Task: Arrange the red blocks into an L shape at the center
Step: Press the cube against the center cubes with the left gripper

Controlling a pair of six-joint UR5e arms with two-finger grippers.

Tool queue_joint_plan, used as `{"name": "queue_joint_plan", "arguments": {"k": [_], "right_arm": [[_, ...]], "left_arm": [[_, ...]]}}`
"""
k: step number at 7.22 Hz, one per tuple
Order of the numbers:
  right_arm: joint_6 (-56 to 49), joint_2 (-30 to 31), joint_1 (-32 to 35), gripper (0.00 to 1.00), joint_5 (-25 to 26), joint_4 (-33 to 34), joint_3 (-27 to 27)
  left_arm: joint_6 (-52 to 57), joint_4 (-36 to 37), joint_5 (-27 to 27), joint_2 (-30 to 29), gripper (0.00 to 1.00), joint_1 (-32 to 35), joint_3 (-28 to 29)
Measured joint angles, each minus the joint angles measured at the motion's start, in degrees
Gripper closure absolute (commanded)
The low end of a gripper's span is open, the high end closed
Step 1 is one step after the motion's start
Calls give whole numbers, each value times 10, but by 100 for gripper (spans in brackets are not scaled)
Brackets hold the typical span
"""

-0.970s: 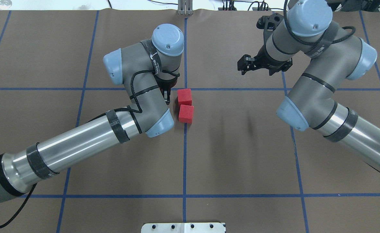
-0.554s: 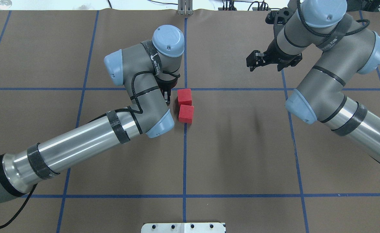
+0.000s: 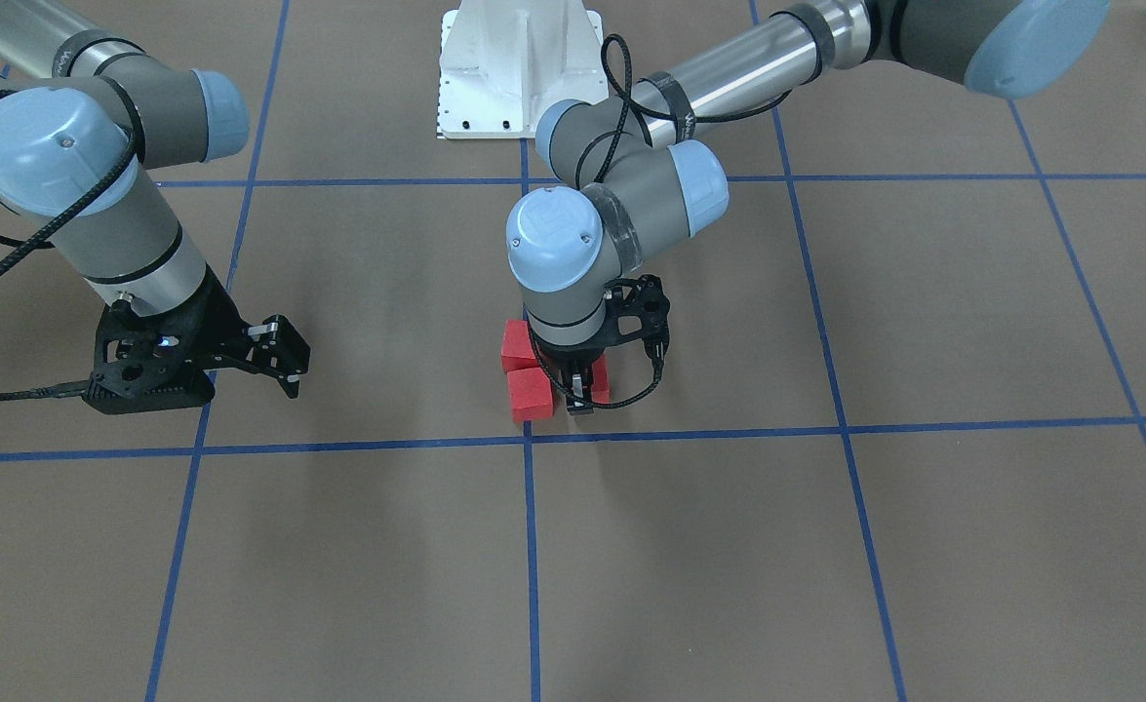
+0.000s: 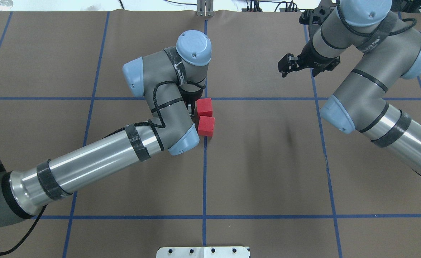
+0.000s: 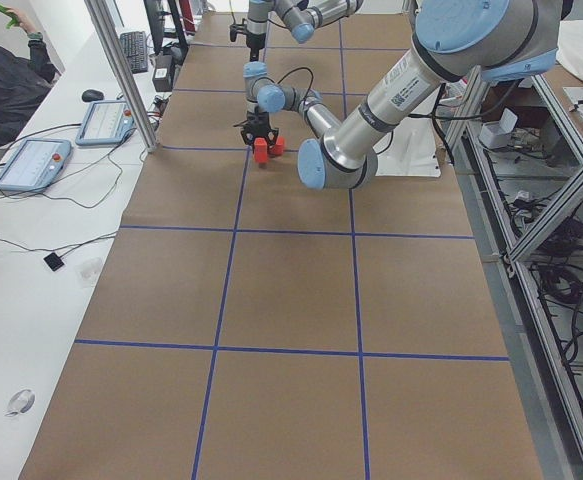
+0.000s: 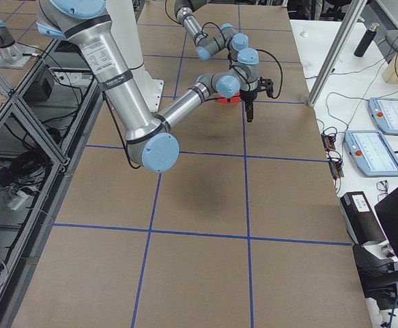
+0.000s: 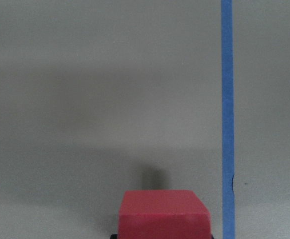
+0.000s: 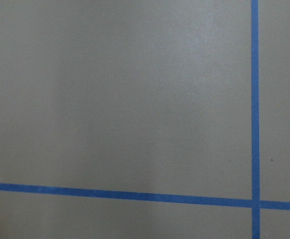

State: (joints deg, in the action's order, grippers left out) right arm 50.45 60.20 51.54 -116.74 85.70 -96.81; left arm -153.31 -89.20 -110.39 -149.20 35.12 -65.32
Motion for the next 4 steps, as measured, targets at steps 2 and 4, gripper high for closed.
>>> {"name": "queue_joint_plan", "arguments": {"k": [2, 4], "right_arm": [[0, 0, 2, 1, 0, 0, 0], [0, 0, 2, 1, 0, 0, 0]], "left_arm": [[-1, -3, 0, -4, 100, -1, 5], [1, -3, 0, -7, 100, -1, 5]]}}
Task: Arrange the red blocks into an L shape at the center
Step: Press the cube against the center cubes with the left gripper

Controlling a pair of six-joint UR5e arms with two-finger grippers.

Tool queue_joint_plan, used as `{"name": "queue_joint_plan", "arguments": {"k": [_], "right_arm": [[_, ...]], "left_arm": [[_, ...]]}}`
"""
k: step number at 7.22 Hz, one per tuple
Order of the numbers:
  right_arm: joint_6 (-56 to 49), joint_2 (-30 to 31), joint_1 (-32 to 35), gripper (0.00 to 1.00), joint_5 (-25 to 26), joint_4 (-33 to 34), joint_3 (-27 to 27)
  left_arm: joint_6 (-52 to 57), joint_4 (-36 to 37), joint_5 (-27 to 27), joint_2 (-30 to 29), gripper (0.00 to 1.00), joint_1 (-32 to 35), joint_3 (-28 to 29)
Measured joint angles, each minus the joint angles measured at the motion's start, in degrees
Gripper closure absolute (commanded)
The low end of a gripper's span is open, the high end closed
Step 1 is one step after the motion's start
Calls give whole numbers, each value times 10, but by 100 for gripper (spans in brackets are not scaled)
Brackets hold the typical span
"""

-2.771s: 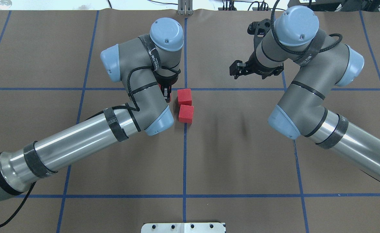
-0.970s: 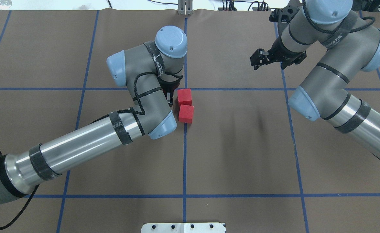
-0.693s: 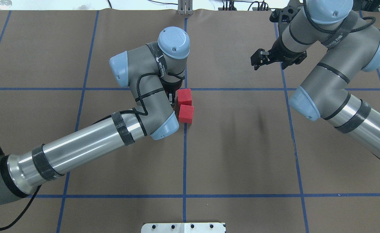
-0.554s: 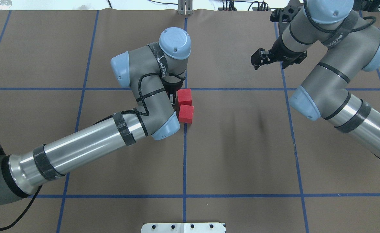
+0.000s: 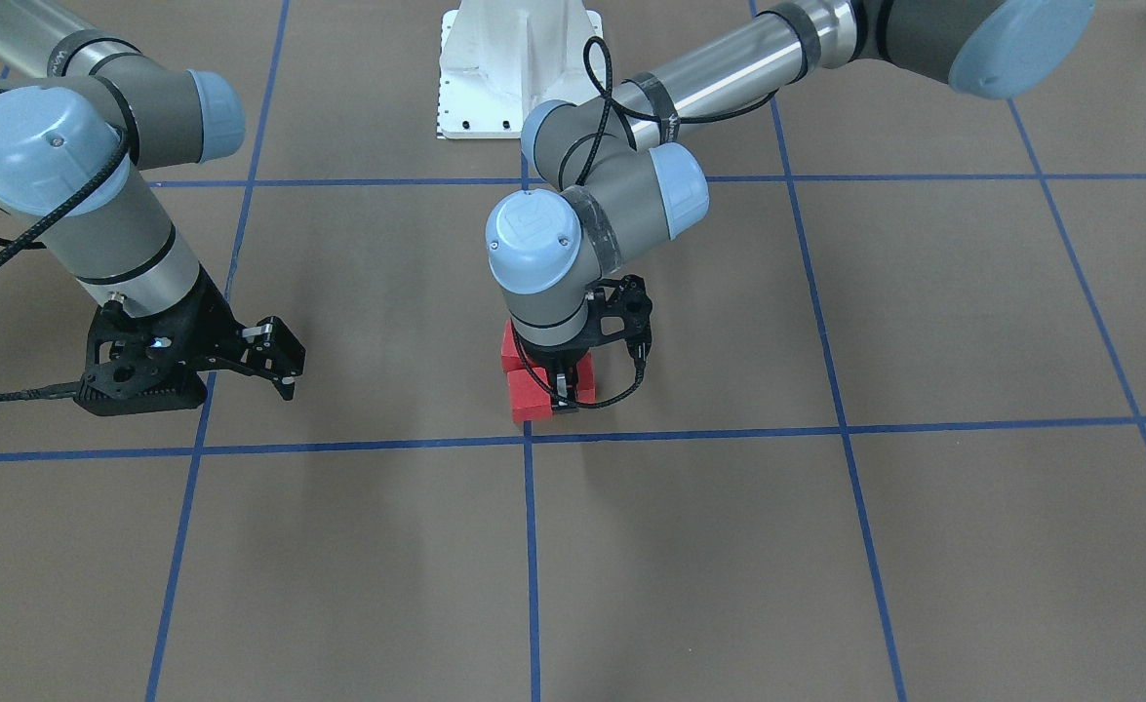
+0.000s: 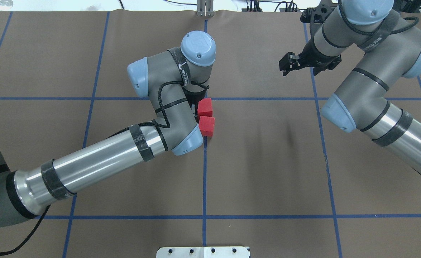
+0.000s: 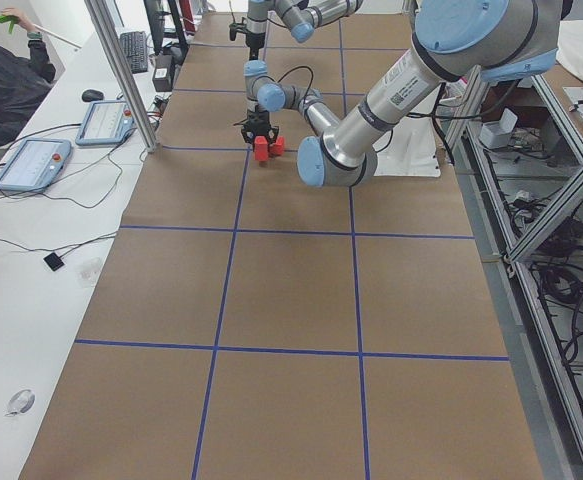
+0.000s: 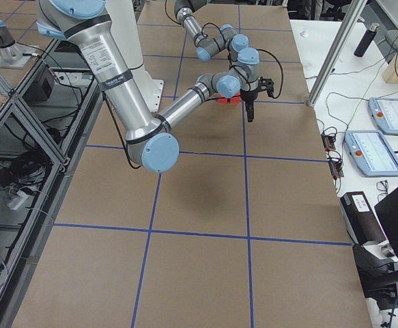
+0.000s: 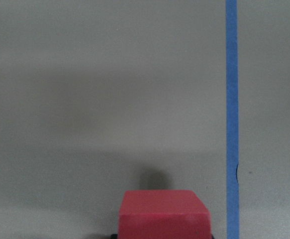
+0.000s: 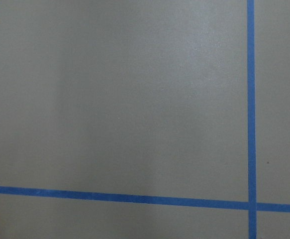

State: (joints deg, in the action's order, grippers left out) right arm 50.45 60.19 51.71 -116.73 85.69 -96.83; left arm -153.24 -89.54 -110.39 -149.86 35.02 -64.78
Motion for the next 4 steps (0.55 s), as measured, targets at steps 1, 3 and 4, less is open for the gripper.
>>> {"name": "queue_joint_plan", "arguments": {"k": [1, 3, 4], "right_arm": [[0, 0, 0, 1, 0, 0, 0], [0, 0, 0, 1, 0, 0, 0], [0, 0, 0, 1, 0, 0, 1]], "left_arm": [[1, 0, 0, 0, 100, 0, 0], [1, 1, 0, -1, 100, 0, 0], [1, 1, 0, -1, 94, 0, 1]]}}
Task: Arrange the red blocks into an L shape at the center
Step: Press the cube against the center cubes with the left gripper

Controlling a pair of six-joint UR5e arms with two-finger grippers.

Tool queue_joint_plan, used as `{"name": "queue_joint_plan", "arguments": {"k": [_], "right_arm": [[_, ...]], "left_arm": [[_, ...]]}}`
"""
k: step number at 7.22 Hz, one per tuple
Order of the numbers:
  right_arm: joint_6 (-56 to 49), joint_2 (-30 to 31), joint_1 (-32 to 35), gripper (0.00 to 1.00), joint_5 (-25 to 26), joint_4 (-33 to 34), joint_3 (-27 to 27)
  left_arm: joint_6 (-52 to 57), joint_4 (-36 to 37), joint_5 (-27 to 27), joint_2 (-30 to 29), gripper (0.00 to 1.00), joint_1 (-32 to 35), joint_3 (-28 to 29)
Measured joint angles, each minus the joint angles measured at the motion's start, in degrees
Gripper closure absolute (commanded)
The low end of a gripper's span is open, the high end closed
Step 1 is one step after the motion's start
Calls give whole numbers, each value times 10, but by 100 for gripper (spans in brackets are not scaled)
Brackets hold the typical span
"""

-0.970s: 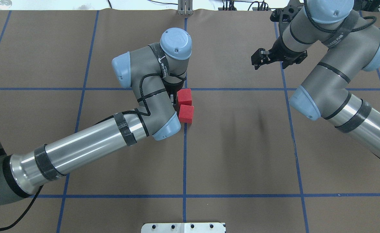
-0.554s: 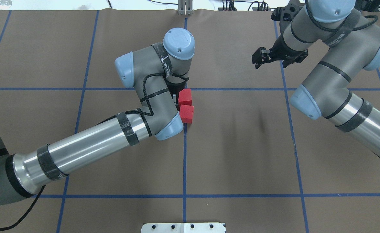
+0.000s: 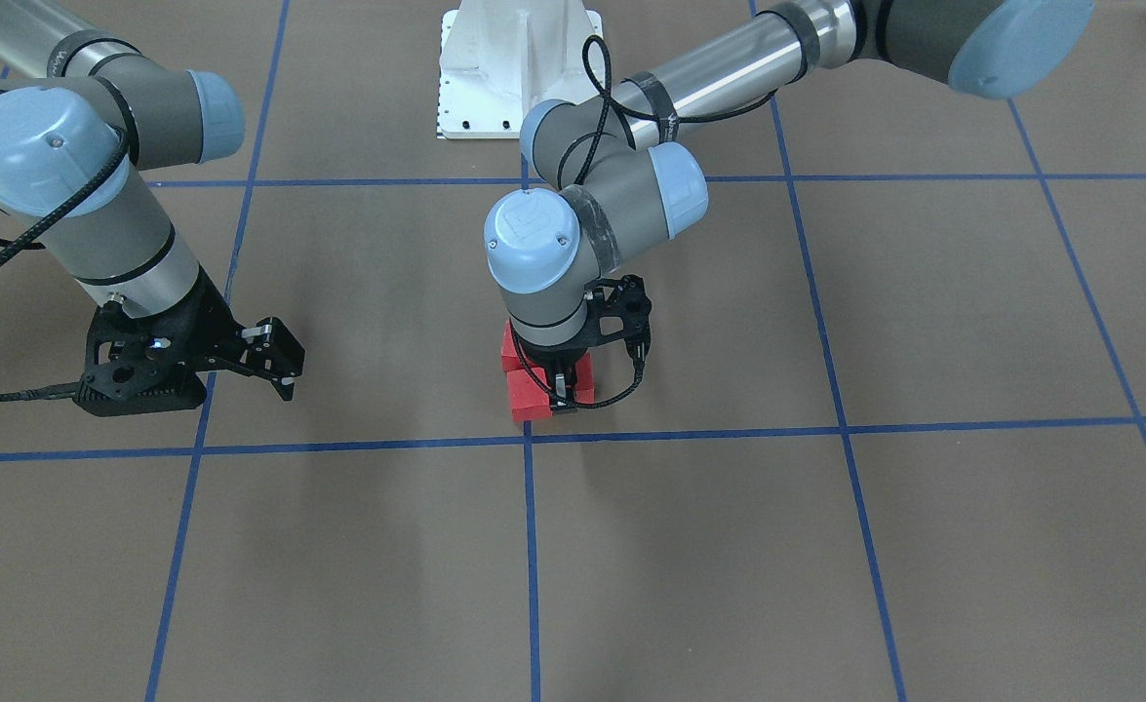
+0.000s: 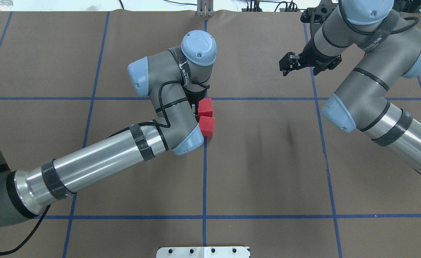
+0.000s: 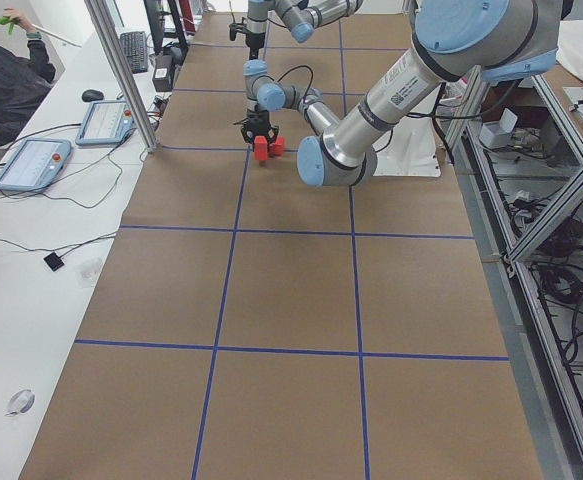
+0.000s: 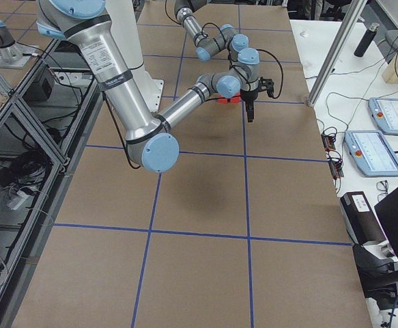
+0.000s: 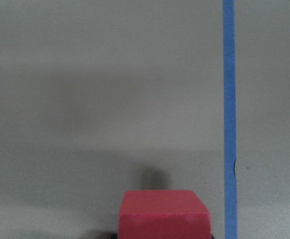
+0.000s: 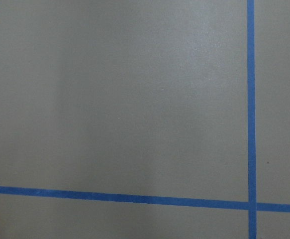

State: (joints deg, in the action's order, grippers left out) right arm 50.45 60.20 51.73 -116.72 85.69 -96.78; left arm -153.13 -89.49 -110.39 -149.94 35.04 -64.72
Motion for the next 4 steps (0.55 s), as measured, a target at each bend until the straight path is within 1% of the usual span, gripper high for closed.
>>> {"name": "queue_joint_plan", "arguments": {"k": [1, 2, 4], "right_arm": [[0, 0, 0, 1, 0, 0, 0], [1, 0, 0, 1, 0, 0, 0], [0, 0, 0, 1, 0, 0, 0]], "left_arm": [[1, 0, 0, 0, 88, -1, 1], [2, 0, 0, 0, 78, -2, 2], [3, 0, 0, 0, 76, -3, 3]]}}
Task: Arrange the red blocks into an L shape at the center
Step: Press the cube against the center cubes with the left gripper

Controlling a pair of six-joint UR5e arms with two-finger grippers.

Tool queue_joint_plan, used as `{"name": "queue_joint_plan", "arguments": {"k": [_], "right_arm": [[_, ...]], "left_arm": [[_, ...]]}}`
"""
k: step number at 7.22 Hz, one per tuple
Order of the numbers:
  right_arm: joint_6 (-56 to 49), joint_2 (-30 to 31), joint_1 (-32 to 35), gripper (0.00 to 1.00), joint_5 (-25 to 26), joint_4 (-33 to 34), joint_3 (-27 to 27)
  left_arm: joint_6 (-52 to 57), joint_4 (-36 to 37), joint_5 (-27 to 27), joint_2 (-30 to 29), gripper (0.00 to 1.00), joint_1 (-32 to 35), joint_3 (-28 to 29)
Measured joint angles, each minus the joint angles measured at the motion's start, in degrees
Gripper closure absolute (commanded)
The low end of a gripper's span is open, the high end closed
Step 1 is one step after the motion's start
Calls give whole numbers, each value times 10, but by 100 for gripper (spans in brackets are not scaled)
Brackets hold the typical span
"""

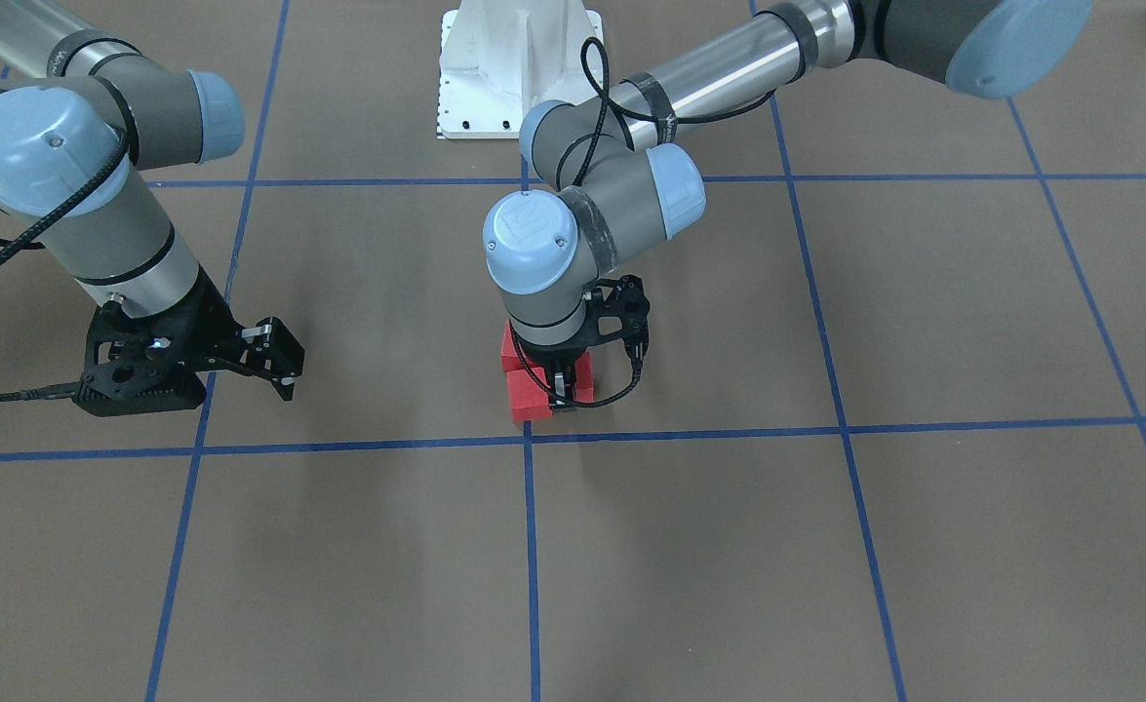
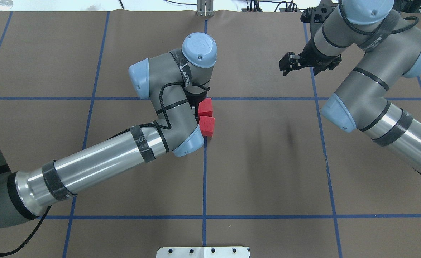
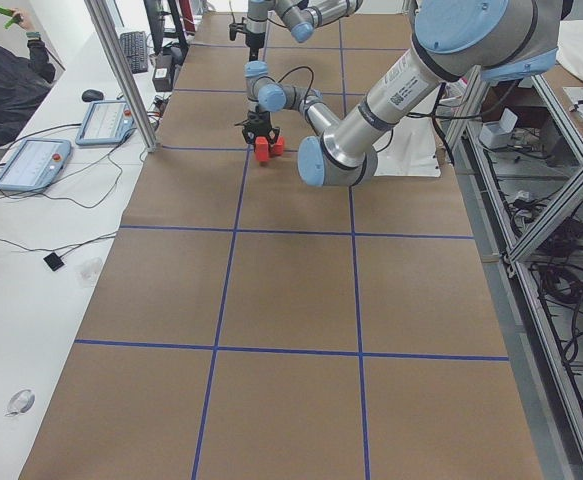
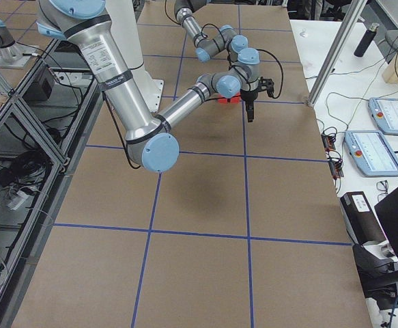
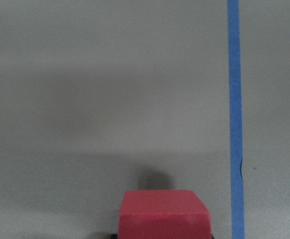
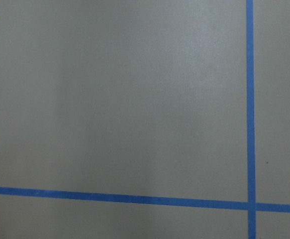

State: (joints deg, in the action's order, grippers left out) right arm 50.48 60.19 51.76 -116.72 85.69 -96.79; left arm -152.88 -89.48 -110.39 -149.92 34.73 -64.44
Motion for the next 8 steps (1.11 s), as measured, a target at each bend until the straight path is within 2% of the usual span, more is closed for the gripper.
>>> {"name": "queue_joint_plan", "arguments": {"k": [3, 4, 8], "right_arm": [[0, -1, -1, 1, 0, 1, -1], [1, -1, -1, 1, 0, 1, -1], [1, 1, -1, 1, 1, 0, 0]], "left_arm": [[-4, 0, 0, 0, 73, 1, 1], [-4, 0, 0, 0, 59, 1, 1], [-7, -1, 0, 0, 51, 1, 2]]}}
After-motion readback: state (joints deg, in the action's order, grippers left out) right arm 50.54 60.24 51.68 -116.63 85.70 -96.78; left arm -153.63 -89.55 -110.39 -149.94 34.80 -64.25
